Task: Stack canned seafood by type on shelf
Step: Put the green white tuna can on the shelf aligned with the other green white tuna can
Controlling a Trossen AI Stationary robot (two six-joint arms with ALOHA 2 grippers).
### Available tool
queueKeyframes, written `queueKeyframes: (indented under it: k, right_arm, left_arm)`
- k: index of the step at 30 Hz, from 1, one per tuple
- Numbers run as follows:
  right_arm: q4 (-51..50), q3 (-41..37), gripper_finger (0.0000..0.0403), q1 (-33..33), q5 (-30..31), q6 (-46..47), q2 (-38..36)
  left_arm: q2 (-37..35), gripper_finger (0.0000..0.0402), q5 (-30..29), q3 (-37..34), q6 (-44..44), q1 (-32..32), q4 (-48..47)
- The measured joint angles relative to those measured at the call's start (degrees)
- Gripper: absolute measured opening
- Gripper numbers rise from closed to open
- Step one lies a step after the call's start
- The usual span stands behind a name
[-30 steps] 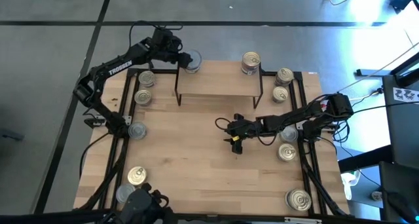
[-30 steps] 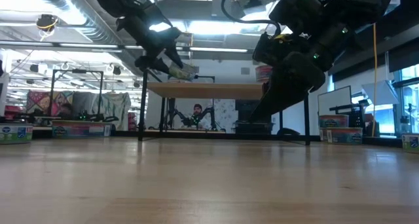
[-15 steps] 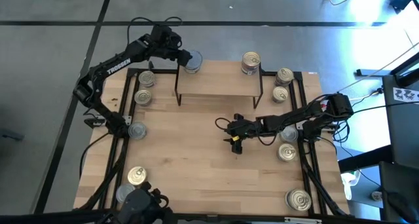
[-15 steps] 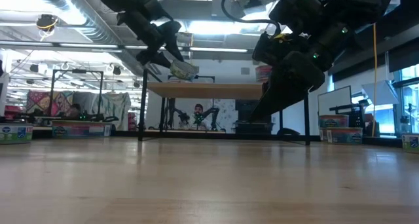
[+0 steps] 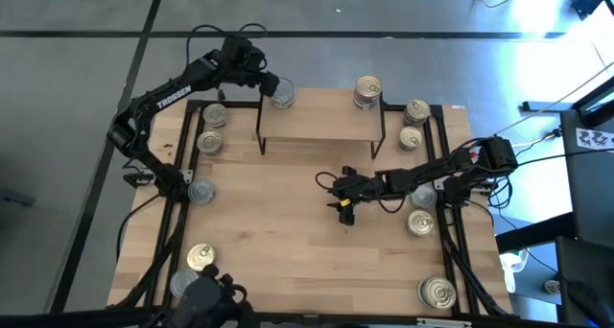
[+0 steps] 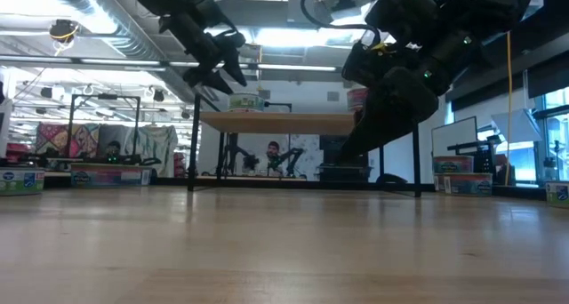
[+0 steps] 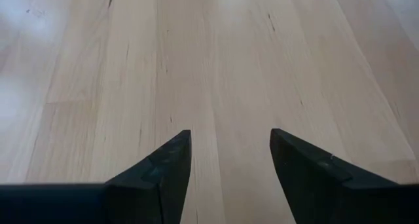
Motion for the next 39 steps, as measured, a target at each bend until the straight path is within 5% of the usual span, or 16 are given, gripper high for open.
queueKeyframes:
  k: [7,18,28,39]
  right_arm:
    - [-0.02,0.0,0.0208,0.0,0.0,-0.52,0.0]
    - [0.19,0.0,0.0208,0.01,0.0,-0.49,0.0]
    - [0.43,0.02,0.0208,0.02,-0.63,3.08,0.0]
    - [4.45,0.02,0.0208,0.07,-0.67,5.36,0.0]
  left_arm:
    - [-4.43,0.0225,0.99,0.03,7.93,-4.71,-0.29]
    - [-9.49,0.0225,-9.27,0.07,16.14,-31.63,-9.3]
    - [-9.13,0.0225,-17.88,0.02,3.45,-53.27,-15.11]
    - [-8.71,0.0225,-29.46,-0.07,-18.14,-68.45,-30.65]
